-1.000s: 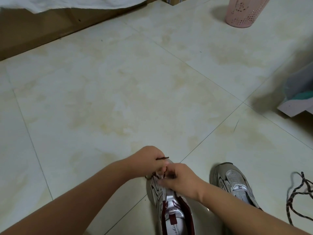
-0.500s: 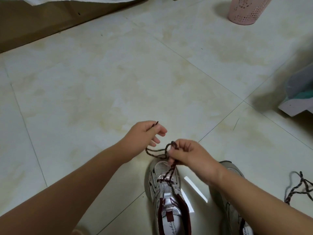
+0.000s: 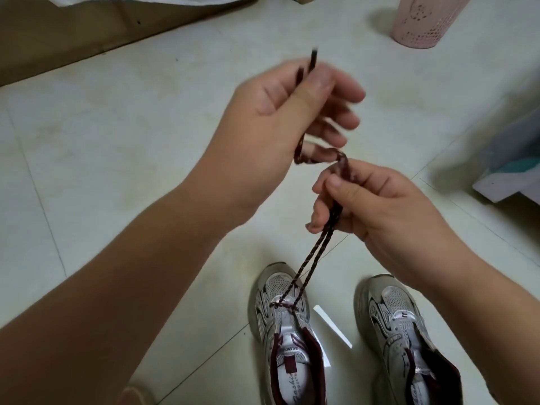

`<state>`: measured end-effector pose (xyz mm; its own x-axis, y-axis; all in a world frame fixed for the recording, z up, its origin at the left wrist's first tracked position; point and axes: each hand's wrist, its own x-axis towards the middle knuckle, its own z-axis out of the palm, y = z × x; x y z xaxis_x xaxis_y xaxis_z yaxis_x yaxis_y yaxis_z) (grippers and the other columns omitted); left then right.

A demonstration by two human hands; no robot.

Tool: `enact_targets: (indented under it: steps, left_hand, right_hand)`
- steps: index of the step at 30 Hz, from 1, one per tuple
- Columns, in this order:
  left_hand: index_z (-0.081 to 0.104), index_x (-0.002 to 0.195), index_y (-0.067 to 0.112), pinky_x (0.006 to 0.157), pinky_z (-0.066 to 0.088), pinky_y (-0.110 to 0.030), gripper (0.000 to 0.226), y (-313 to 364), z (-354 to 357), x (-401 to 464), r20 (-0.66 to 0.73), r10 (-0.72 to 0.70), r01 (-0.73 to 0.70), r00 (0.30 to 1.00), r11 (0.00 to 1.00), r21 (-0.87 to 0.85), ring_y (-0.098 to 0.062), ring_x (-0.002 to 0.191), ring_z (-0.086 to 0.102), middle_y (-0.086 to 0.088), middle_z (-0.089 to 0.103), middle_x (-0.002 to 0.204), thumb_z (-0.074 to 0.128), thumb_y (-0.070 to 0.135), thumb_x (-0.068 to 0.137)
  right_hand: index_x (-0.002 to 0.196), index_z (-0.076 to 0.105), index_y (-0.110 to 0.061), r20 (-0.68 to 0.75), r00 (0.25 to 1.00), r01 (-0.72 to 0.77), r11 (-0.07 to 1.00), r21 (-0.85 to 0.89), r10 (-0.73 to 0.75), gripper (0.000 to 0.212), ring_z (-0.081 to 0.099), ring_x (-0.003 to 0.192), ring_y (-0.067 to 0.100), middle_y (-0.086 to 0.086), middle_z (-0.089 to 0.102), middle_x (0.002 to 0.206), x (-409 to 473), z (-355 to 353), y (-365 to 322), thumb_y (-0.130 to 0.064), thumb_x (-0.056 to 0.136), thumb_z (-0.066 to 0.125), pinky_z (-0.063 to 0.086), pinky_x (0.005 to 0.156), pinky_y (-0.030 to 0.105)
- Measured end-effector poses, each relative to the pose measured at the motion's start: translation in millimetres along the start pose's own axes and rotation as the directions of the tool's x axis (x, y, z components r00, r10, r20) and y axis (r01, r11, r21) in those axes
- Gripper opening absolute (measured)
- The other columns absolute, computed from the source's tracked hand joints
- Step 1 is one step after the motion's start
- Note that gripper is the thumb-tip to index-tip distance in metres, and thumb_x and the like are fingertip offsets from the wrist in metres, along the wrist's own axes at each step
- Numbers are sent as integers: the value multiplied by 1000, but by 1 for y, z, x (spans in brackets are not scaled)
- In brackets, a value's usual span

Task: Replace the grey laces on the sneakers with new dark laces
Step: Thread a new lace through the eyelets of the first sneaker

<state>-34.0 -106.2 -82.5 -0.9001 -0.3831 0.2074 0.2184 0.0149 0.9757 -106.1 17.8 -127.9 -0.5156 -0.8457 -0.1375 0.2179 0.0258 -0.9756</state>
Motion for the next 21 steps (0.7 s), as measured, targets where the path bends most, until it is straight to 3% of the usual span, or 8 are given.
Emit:
enact_targets:
  steps: [2,5,8,12,14,16,18,21]
  left_hand:
    - [60,85,15,63,53,-30,30,14,0,2,6,79,-79,997,996,42,-14,73,60,1,63,75,34,21,97]
    - [60,84,18,62,52,-27,30,21,2,-1,-17,121,-118,993,985,123,-14,80,61,2,63,79,34,22,98]
    - [62,84,24,66,48,-22,29,15,3,-8,-60,84,-70,995,975,212,-11,83,62,5,66,81,36,29,94]
    - [60,92,20,77,50,-33,39,-5,3,-25,-34,-144,148,989,973,179,-9,75,62,8,65,71,31,46,91]
    - [57,90,20,82,51,-39,49,-14,4,-38,38,-313,305,949,943,133,-15,73,66,6,67,67,24,55,93]
    - [58,93,21,82,53,-34,54,-18,4,-52,169,-442,429,881,897,108,-23,80,70,-3,72,76,21,60,81]
    - [62,93,18,81,54,-26,50,-20,2,-64,293,-477,451,829,879,155,-21,84,69,-6,72,82,28,52,82]
    - [66,85,17,77,50,-19,22,-21,-1,-74,288,-430,360,856,895,264,-6,78,66,5,71,74,46,13,94]
  right_hand:
    - [70,65,-16,4,999,55,995,-84,-55,20,63,60,14,5,64,61,-6,0,-11,-24,81,50,54,64,23]
    - [69,69,-15,28,992,126,949,-289,-123,25,62,67,2,-2,68,69,-16,4,-26,-28,81,51,49,69,12]
    - [71,68,-14,25,986,162,928,-337,-163,21,54,61,1,-1,63,64,-23,12,-34,-27,79,54,43,59,14]
    - [75,61,-14,-42,974,209,959,-193,-221,7,54,52,11,0,60,53,-28,21,-39,-16,78,54,46,51,20]
    - [77,58,-13,-75,969,222,966,-134,-234,7,56,51,15,0,60,53,-33,25,-44,-11,82,54,49,50,24]
    - [80,54,-12,-137,965,210,972,-106,-223,15,59,52,20,1,60,53,-37,27,-48,-4,92,50,50,51,31]
    - [82,50,-12,-199,956,202,975,-93,-217,19,61,52,22,1,58,52,-40,29,-52,-1,96,42,51,51,33]
    - [84,48,-14,-269,939,203,976,-74,-215,20,61,50,20,0,56,51,-42,27,-55,-3,97,39,53,52,34]
